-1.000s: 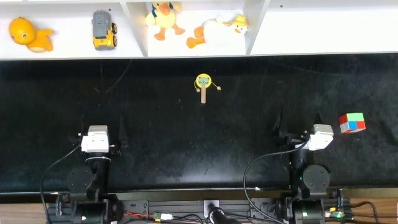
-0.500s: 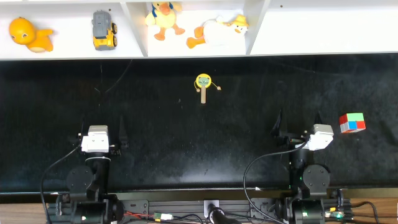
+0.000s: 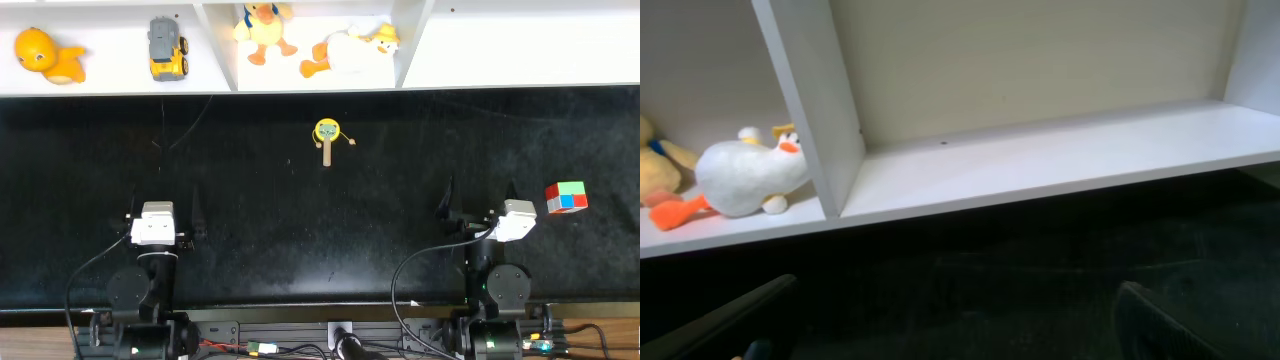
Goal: Store Toys
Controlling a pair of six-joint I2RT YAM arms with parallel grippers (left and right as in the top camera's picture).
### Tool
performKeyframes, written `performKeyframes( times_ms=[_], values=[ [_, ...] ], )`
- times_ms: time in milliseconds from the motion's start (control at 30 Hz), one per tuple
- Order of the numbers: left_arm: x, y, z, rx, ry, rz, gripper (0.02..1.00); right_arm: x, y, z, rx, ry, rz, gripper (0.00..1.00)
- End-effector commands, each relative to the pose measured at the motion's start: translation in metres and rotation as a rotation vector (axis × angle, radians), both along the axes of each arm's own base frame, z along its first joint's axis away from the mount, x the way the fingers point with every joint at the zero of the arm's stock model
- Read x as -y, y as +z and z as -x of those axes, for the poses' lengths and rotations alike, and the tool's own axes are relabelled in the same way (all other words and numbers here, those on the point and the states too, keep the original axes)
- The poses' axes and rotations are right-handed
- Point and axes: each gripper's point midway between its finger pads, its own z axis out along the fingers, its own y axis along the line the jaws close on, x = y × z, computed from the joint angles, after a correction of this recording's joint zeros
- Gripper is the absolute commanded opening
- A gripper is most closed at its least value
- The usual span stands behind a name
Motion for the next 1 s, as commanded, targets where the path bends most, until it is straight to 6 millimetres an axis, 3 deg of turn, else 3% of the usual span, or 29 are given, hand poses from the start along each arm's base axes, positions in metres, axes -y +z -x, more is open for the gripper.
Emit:
performKeyframes(
  times_ms=[33,133,367,567,767,1000],
  values=[
    [-0.002,0.0,0.0,0.008,0.011,-0.019,0.998,0.005,-0.003,0.0,-0.007,-0.026,0.091,0.993],
    [-0.002,0.0,0.0,0.008,0.01,-0.019,0.998,0.003,-0.003,0.0,-0.002,-0.019,0.057,0.996],
    [-0.002,0.0,0.0,0.008,0.01,-0.019,0.998,-0.024,-0.016,-0.005,-0.092,0.034,-0.09,0.996],
    [-0.002,0.0,0.0,0.008,0.011,-0.019,0.998,-0.037,0.0,-0.012,-0.17,-0.058,-0.128,0.996],
    [-0.002,0.0,0.0,0.008,0.011,-0.019,0.998,-0.075,0.018,-0.024,-0.24,-0.09,-0.059,0.993],
    [-0.002,0.0,0.0,0.008,0.011,-0.019,0.998,-0.131,0.011,-0.033,-0.374,-0.05,-0.001,0.996]
  ],
)
